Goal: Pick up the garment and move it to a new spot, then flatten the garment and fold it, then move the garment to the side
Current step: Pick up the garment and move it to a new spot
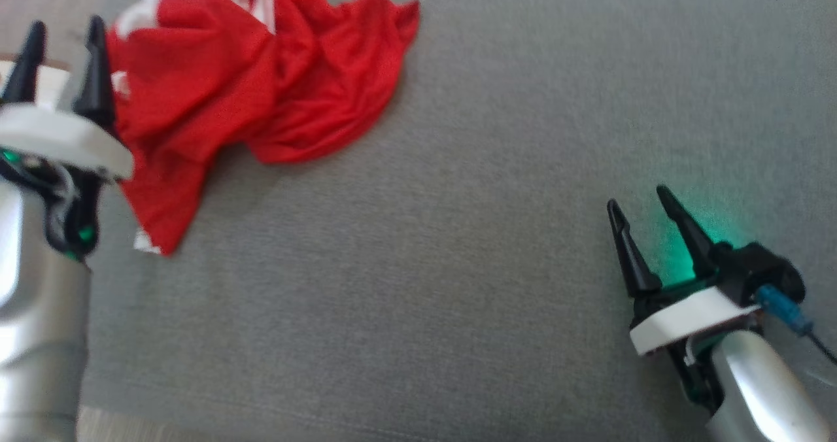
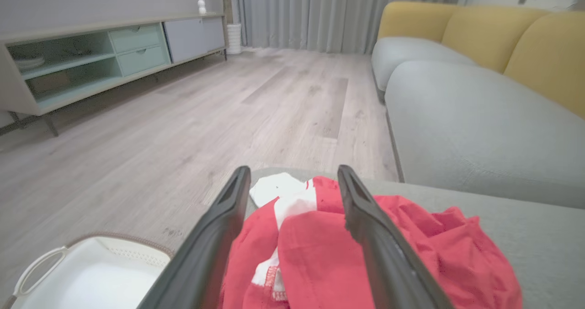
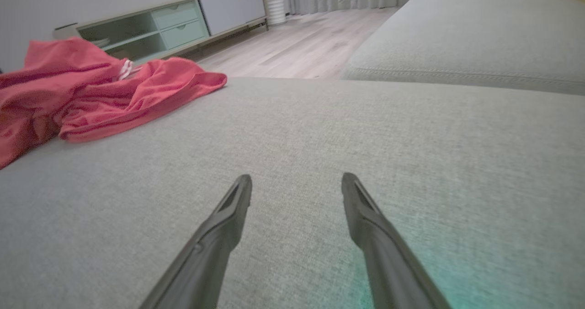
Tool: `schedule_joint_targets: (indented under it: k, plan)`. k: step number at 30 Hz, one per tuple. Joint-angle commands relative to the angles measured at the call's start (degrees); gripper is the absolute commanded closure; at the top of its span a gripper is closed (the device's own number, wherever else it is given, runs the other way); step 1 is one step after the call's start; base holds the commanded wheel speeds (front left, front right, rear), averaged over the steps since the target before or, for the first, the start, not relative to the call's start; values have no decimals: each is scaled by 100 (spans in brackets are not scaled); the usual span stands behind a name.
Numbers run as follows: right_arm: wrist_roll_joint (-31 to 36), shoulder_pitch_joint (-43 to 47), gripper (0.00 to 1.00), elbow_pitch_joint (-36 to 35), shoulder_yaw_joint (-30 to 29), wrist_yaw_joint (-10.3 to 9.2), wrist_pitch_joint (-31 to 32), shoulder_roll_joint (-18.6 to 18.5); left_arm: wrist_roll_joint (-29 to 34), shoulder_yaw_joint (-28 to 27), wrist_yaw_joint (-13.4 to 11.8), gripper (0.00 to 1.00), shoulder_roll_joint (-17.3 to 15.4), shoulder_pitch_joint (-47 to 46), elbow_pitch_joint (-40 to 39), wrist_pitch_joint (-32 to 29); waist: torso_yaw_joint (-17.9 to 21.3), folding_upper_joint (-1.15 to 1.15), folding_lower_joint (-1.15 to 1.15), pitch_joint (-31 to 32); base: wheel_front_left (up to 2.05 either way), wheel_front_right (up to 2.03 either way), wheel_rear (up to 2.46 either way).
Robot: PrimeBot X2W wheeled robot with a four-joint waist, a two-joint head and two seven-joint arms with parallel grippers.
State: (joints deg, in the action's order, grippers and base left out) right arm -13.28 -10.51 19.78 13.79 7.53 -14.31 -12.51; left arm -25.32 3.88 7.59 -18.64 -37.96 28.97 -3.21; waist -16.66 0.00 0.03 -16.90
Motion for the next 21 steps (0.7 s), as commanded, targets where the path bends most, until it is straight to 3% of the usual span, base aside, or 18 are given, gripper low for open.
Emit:
schedule_joint_targets:
  k: [1,13,14,15,16,21]
  plan:
    - [44,-101,0,-205,140,-4,-69,-97,-69,-137,-11,0,-335,-262,-18,-77,304,0,-3,-418,0,0,0]
    - [46,-152,0,-330,276,-4,-69,-339,-580,719,-11,0,-543,-1005,1613,-903,595,0,-3,-731,0,0,0]
    - [45,-157,0,-317,306,-4,-69,-325,-583,767,-11,17,-566,-1023,1720,-887,611,0,-3,-702,0,0,0]
    - [37,-164,0,-308,334,-4,-69,-313,-559,823,-10,51,-589,-1046,1818,-858,621,0,-3,-675,0,0,0]
    - [22,-169,0,-300,354,-4,-69,-298,-549,905,-10,100,-591,-1056,1898,-849,629,0,-3,-637,0,0,0]
    - [-48,-169,0,-246,439,-4,-69,-220,-852,1245,-10,100,-665,-1108,1958,-769,676,0,-3,-353,0,0,0]
